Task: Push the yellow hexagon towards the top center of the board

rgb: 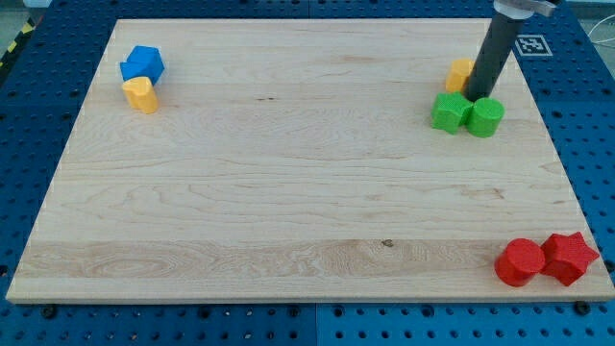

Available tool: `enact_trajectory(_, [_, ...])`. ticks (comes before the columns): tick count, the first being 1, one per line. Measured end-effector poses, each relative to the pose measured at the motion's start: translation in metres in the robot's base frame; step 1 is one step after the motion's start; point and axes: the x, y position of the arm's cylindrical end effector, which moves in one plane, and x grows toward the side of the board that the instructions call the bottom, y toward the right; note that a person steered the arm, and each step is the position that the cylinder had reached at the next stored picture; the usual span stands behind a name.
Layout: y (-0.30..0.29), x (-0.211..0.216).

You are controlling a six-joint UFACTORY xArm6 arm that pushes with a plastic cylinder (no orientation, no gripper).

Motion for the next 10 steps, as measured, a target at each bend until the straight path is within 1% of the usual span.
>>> enact_trajectory(1, [0.001,0.0])
enact_trajectory(2, [0.024,-0.001])
enact_trajectory(3, [0.03,-0.008])
enact_trajectory(5, [0.004,-0.03])
enact_trajectory(8, [-0.036,-0.03])
enact_trajectory(9, [-0.033,-0.03])
enact_trajectory(10, [-0.012,-0.031])
